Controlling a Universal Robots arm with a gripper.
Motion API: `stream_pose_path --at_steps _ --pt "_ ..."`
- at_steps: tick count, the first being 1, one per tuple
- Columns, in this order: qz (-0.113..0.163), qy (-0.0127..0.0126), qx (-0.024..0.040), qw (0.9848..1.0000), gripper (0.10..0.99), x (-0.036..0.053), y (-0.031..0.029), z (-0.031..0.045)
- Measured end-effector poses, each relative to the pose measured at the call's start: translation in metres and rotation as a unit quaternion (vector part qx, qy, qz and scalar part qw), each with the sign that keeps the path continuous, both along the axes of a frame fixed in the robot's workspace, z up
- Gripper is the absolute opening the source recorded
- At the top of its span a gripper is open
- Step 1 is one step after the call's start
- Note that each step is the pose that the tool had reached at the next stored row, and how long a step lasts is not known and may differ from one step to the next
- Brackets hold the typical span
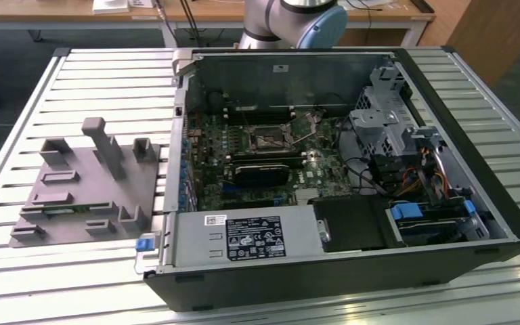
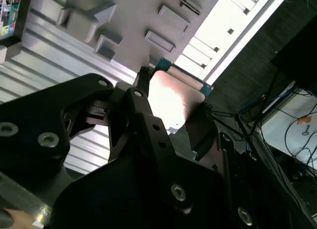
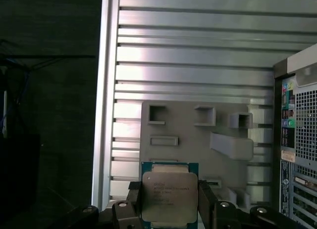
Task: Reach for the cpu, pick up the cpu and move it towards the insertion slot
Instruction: 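Pick up the cpu and move it towards the insertion slot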
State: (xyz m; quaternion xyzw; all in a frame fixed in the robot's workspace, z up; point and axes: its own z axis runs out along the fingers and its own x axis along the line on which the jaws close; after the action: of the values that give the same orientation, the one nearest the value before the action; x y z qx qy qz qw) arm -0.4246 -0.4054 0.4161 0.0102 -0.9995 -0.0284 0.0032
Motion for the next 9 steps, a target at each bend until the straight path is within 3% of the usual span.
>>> stream_pose_path --at_steps 9 --pt "0.0 0.0 0.0009 1.0 0.541 0.0205 0.0 -0.0001"
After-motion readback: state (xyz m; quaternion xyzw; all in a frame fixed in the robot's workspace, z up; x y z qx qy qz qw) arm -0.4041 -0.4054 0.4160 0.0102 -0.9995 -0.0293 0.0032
